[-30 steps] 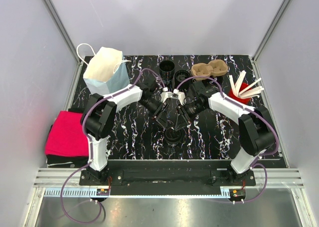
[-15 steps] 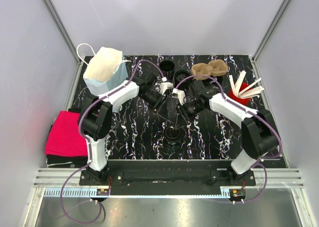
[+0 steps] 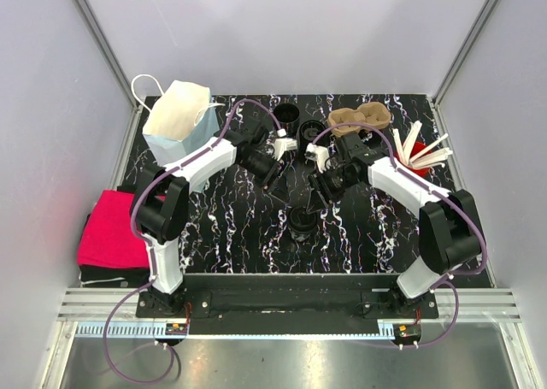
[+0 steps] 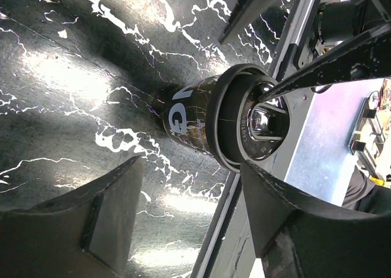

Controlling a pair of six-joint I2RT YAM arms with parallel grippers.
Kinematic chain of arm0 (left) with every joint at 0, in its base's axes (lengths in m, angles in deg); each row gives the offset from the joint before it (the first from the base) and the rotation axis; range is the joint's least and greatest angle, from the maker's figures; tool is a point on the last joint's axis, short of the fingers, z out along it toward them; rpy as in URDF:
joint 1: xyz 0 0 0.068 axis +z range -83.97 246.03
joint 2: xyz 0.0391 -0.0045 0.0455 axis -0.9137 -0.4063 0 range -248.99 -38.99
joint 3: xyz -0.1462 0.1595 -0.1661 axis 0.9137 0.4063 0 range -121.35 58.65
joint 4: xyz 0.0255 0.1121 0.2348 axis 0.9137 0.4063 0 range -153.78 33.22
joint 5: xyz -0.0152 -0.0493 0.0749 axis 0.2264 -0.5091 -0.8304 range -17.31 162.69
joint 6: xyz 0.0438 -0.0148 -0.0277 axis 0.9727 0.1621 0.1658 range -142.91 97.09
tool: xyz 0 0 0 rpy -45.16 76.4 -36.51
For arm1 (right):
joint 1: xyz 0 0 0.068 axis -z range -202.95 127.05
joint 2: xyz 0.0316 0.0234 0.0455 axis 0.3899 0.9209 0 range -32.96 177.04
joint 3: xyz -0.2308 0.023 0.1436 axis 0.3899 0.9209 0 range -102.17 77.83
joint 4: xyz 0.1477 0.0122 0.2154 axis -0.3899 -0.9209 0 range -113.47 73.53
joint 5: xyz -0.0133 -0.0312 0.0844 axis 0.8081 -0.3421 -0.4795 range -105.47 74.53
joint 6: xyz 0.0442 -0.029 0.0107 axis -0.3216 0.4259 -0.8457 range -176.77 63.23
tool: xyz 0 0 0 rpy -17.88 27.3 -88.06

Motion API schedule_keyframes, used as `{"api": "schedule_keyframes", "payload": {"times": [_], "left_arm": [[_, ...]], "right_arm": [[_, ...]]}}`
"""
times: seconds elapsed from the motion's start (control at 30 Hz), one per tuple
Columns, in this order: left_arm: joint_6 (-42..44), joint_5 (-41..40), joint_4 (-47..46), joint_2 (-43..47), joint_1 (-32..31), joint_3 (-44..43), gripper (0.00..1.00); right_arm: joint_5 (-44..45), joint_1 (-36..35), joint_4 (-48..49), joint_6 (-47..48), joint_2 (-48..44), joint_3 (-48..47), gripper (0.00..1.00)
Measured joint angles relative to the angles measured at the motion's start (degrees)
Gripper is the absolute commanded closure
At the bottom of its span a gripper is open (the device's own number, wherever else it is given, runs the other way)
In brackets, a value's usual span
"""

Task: Pack the takeout coffee

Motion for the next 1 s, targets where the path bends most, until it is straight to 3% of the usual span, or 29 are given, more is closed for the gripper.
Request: {"api": "schedule_keyframes", "payload": {"times": [0.3, 0.6, 0.83, 1.0], "left_arm": [[1.33, 0.13, 0.15, 0.42, 0.00, 0.00, 0.28], [3.52, 0.59, 0.35, 1.44, -0.90, 1.16, 0.28], [6.75, 0.92, 1.79, 1.68, -1.70, 4.20, 0.27], [8.57, 1.99, 3.13, 2.71, -1.20, 4.66, 0.26]], "right_arm": [[1.95, 1.33, -0.59, 1.20, -2.45, 0.00, 0.34], [-1.18, 1.38, -3.30, 3.06, -4.35, -2.51, 0.36], [-0.35, 0.96, -6.58, 10.12, -9.29, -3.19, 0.37], [4.20, -5.53, -8.00, 17.53, -15.96, -3.19, 0.38]]}}
